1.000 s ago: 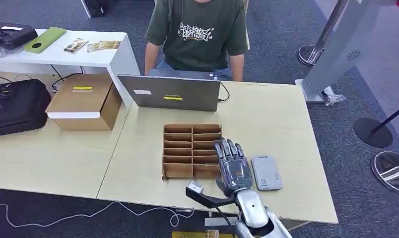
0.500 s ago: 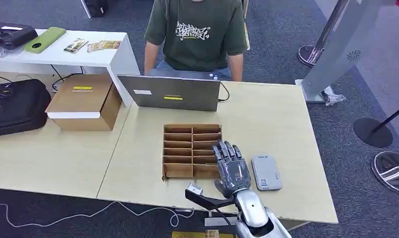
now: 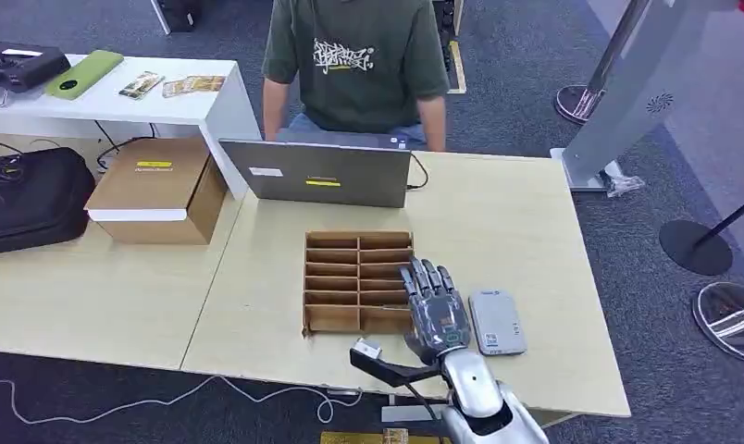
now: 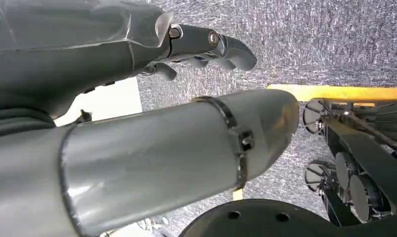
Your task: Pass the card to the sensor for recognition and then transmit it.
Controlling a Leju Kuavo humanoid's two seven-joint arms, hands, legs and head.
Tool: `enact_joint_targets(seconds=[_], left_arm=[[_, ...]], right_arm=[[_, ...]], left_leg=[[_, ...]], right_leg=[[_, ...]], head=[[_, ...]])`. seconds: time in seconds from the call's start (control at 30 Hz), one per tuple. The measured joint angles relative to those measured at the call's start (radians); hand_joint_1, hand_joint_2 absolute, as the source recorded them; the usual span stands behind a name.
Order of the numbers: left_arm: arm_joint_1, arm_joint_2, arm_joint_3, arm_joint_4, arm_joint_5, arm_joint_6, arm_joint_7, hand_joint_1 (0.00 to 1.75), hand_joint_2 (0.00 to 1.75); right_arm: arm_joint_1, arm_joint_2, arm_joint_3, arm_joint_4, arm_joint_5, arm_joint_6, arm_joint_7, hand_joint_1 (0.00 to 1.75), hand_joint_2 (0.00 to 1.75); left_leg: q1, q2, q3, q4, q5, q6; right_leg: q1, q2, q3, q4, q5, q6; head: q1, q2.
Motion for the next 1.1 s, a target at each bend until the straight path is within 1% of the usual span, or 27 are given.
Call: enact_joint_targets(seconds=[0.03,0.07,0.63,0.8,0.93,1.0,1.1], left_arm=[[0.0,0.0,0.0,0.0,0.0,0.0,0.0,0.0,0.0],[0.0,0.0,0.0,0.0,0.0,0.0,0.0,0.0,0.0],[0.001,0.0,0.0,0.0,0.0,0.002,-0.006,0.0,0.0],[0.001,0.0,0.0,0.0,0.0,0.002,-0.006,0.0,0.0],[0.001,0.0,0.0,0.0,-0.006,0.002,-0.011,0.0,0.0],[0.001,0.0,0.0,0.0,-0.007,0.002,-0.011,0.0,0.0],[0.001,0.0,0.0,0.0,-0.007,0.002,-0.011,0.0,0.0]], right_arm=[[-0.001,0.0,-0.002,0.002,0.0,-0.003,0.0,1.69,1.75],[-0.003,-0.001,-0.003,0.003,0.0,-0.004,-0.001,1.75,1.75],[-0.024,-0.007,-0.004,0.013,-0.003,-0.016,-0.013,1.73,1.75],[-0.027,-0.007,-0.004,0.013,-0.003,-0.017,-0.013,1.66,1.75],[-0.027,-0.007,-0.004,0.013,-0.003,-0.019,-0.013,1.66,1.75],[-0.027,-0.007,-0.004,0.013,-0.003,-0.019,-0.013,1.73,1.75],[-0.027,-0.007,-0.004,0.014,-0.003,-0.02,-0.013,1.75,1.75]], left_leg=[[0.0,0.0,0.0,0.0,0.0,0.0],[0.0,0.0,0.0,0.0,0.0,0.0],[0.0,0.0,0.0,0.0,0.0,0.0],[0.0,0.0,0.0,0.0,0.0,0.0],[0.0,0.0,0.0,0.0,0.0,0.0],[0.0,0.0,0.0,0.0,0.0,0.0],[0.0,0.0,0.0,0.0,0.0,0.0]], right_leg=[[0.0,0.0,0.0,0.0,0.0,0.0],[0.0,0.0,0.0,0.0,0.0,0.0],[0.0,0.0,0.0,0.0,0.0,0.0],[0.0,0.0,0.0,0.0,0.0,0.0],[0.0,0.0,0.0,0.0,0.0,0.0],[0.0,0.0,0.0,0.0,0.0,0.0],[0.0,0.0,0.0,0.0,0.0,0.0]], head=[[0.0,0.0],[0.0,0.0],[0.0,0.0],[0.0,0.0],[0.0,0.0],[0.0,0.0],[0.0,0.0]])
